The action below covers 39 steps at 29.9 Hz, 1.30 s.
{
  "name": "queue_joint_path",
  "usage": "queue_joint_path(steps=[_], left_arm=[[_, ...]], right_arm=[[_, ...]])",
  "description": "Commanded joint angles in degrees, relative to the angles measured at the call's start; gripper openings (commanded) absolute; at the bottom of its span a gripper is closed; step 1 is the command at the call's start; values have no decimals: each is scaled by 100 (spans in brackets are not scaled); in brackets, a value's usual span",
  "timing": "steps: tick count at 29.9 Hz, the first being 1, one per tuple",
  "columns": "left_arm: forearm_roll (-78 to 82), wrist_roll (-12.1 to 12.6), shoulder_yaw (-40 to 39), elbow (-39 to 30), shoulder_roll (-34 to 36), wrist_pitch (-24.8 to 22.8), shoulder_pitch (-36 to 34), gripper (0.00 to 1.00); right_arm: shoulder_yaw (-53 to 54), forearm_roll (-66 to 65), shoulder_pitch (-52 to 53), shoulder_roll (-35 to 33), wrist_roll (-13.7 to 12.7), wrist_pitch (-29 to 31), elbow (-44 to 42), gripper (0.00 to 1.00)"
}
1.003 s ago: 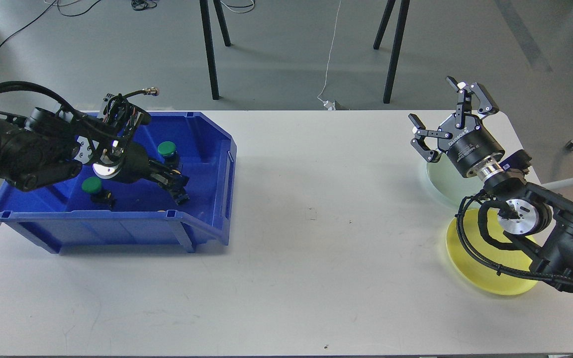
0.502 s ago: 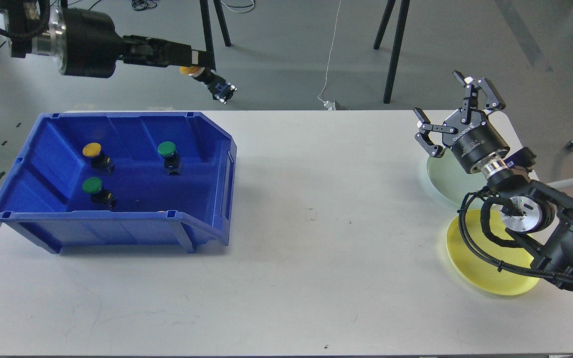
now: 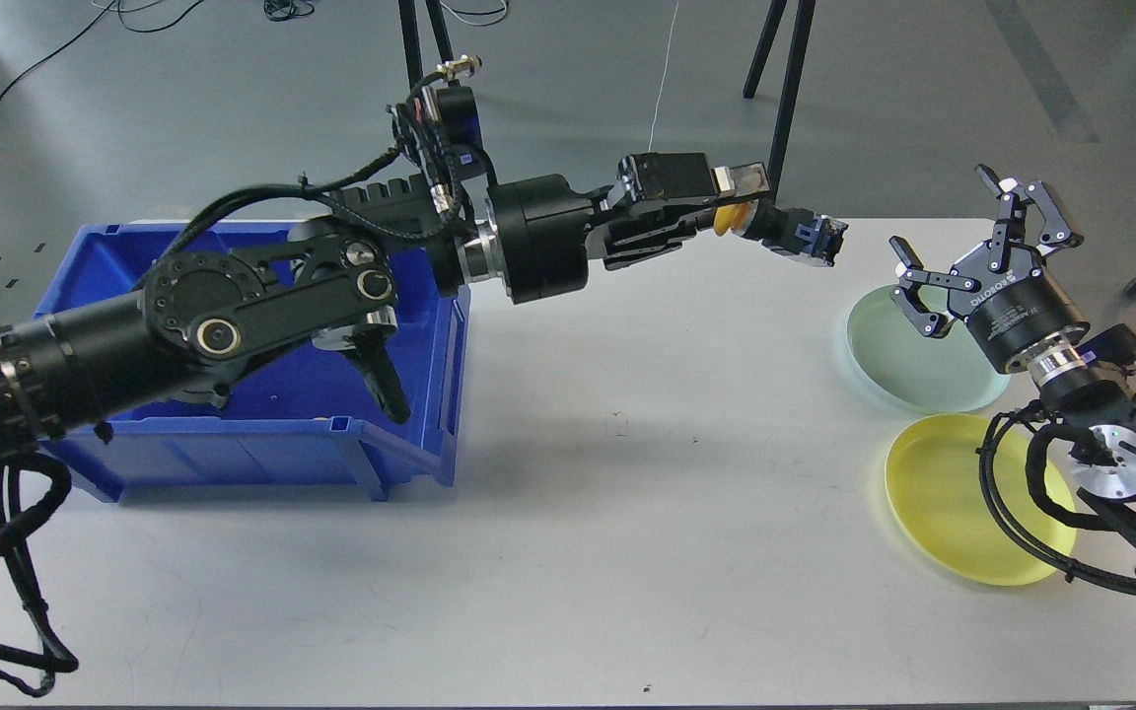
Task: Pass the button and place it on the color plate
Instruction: 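Extend the left gripper with the button toward the right gripper, then close the right gripper on the button held by the left gripper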
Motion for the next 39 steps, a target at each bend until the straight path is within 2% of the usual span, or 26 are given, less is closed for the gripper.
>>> queue_joint_path(steps=[1,6,11,30,34,39], left_arm=[[316,-1,-185,288,-343,14,307,3],[317,-1,-220,323,-343,5,324,3],[317,-1,-221,323,-360,5,324,3],[317,-1,-221,306,-369,31,333,4],[317,-1,-229,297,-369,40,342,4],[317,-1,-221,297,-369,49,342,4]], right_arm=[[-20,-395,-584,-768,0,0,1527,99],[-81,-439,-717,-1577,0,0,2785,99],[-125,-439,-735,-1640,0,0,3376,98],[-125,-413,-665,-998,0,0,3613,94],[-117,-430,-691,-998,0,0,3693,83],[-91,-430,-735,-954,0,0,3693,80]])
